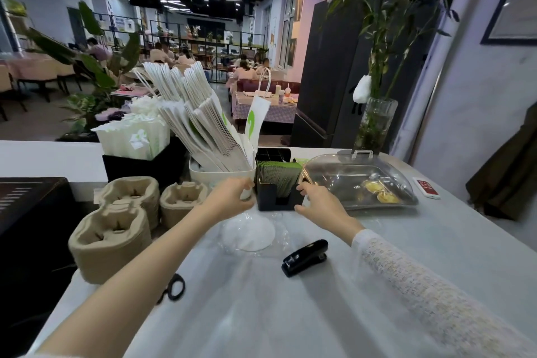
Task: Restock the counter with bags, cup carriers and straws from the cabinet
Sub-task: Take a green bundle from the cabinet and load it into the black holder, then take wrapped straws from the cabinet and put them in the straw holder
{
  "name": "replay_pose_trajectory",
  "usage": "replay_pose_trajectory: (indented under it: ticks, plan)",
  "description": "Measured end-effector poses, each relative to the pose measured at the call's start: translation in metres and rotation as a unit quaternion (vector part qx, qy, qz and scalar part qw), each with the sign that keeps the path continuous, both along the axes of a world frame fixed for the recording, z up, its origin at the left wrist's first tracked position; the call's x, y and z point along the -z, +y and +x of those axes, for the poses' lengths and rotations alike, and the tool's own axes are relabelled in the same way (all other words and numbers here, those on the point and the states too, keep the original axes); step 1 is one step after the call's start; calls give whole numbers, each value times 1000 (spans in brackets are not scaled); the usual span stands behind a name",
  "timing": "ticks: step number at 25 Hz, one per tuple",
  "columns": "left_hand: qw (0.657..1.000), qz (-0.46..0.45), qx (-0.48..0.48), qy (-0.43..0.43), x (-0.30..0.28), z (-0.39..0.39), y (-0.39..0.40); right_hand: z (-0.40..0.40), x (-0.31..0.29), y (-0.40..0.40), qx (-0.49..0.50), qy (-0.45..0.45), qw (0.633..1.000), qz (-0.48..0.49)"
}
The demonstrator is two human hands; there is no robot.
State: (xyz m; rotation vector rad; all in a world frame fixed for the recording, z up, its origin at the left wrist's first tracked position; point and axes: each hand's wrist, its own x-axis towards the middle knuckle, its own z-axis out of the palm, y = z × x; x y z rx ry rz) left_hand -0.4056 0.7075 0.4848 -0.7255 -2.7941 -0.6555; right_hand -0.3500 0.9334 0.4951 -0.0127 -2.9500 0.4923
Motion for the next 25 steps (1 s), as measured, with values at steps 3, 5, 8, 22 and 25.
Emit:
replay_pose_trajectory:
  ticks: [3, 5, 8, 22, 25]
  plan:
    - [1000, 5, -11, -6, 0, 30, -9, 26, -4, -7, -13, -2, 1000, 7]
    - [1000, 15, -11, -11, 1, 53, -16, 48, -8, -11, -21, 4, 1000, 7]
    - [999, 24, -23, -16, 3, 91, -26, 83, -11, -17, -34, 9, 999, -1]
    - [989, 14, -137, -60, 25, 286, -105, 201, 11, -105, -180, -12, 982, -48]
    - [984, 20, -163, -62, 27, 312, -130, 212, 18, -134, -206, -25, 977, -47]
